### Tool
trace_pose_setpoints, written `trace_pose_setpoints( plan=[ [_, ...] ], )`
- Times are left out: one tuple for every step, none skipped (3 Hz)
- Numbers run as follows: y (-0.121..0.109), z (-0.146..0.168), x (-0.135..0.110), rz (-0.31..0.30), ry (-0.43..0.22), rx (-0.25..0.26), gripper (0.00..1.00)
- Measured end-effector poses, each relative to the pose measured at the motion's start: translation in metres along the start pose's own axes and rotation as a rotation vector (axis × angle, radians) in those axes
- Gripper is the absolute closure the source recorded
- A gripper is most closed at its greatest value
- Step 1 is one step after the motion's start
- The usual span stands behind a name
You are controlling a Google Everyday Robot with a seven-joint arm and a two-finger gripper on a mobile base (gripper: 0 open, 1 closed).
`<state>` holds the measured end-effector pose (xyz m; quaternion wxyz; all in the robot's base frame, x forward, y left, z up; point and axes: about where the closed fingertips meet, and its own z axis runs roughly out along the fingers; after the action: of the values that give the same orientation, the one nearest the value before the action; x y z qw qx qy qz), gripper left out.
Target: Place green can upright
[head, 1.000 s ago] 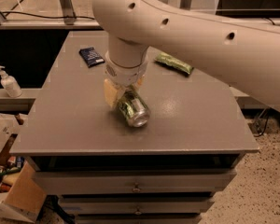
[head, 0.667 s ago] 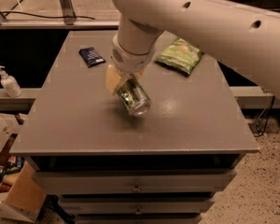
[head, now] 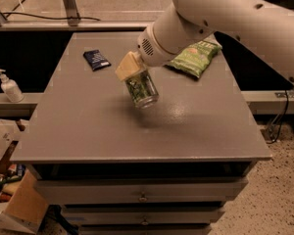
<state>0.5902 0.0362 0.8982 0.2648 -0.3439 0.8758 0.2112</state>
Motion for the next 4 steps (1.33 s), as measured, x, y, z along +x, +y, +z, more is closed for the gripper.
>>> trace_pose_setpoints(
  plan=[
    [-0.007,-0.008,-0.009,-0.009,-0.179,-0.075,1.0],
    [-0.014,-0.022,-0.015,-0.026,-0.345,-0.123,1.0],
    [-0.013,-0.028,-0.014,-0.065,-0.367,-0.119,1.0],
    [-0.016,-0.029,-0.012,-0.06,-0.396,-0.126,1.0]
  ],
)
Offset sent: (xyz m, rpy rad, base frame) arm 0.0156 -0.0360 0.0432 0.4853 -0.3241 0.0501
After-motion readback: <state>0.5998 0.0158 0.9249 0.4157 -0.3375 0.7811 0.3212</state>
